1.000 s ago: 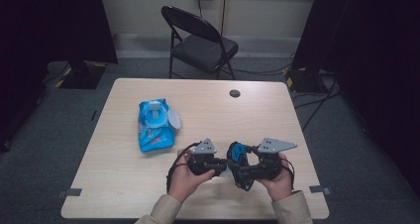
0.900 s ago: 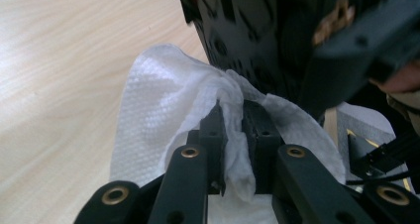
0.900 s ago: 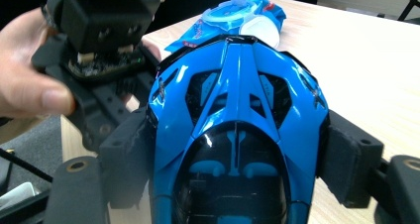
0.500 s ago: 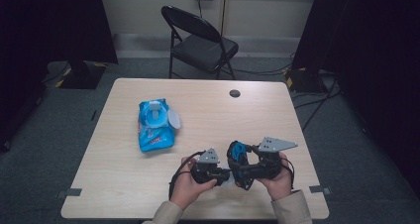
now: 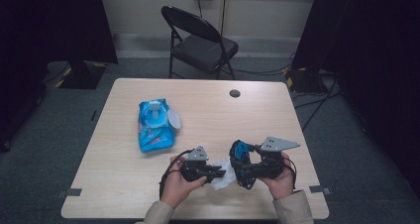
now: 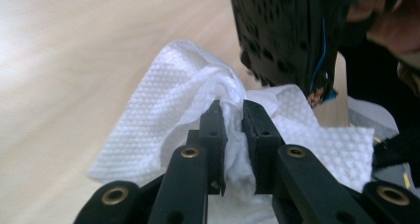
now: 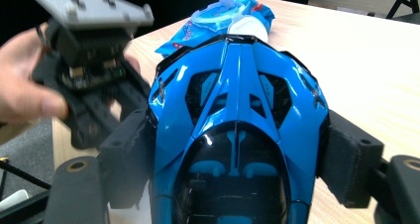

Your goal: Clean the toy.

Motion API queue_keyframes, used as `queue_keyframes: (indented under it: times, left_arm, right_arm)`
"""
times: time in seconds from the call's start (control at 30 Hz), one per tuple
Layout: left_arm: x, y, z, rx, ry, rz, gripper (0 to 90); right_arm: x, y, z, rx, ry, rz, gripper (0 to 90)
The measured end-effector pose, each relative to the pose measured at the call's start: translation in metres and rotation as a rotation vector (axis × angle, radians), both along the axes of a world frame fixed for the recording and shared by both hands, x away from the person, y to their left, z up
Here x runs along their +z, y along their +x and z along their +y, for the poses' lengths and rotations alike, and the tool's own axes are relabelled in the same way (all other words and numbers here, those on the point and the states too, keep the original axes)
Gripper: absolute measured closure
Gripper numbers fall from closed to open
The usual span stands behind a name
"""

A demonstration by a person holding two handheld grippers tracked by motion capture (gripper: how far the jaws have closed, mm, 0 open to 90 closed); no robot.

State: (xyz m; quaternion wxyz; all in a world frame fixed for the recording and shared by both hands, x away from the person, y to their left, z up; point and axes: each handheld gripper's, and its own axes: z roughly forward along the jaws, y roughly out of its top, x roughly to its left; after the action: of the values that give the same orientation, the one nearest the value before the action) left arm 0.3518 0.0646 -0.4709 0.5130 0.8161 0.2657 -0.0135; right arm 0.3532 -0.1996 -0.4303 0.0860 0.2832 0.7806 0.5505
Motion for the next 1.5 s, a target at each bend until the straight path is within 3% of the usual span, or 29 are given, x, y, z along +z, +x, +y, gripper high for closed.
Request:
queue_keyframes:
  times: [0.33,0.73,1.5]
  left_arm:
    - [0.032,0.013,0.027,0.079,-0.066,-0.058,80.6]
    - [0.06,0.017,0.023,0.073,-0.13,-0.105,80.6]
    - [0.044,0.014,-0.004,0.009,-0.099,-0.069,80.9]
  right_arm:
    - [-0.001,0.001,-0.003,-0.012,-0.009,0.003,24.5]
    - [-0.006,0.002,-0.003,-0.013,-0.024,0.012,24.4]
    - [-0.007,0.0,0.003,0.011,-0.031,0.011,24.4]
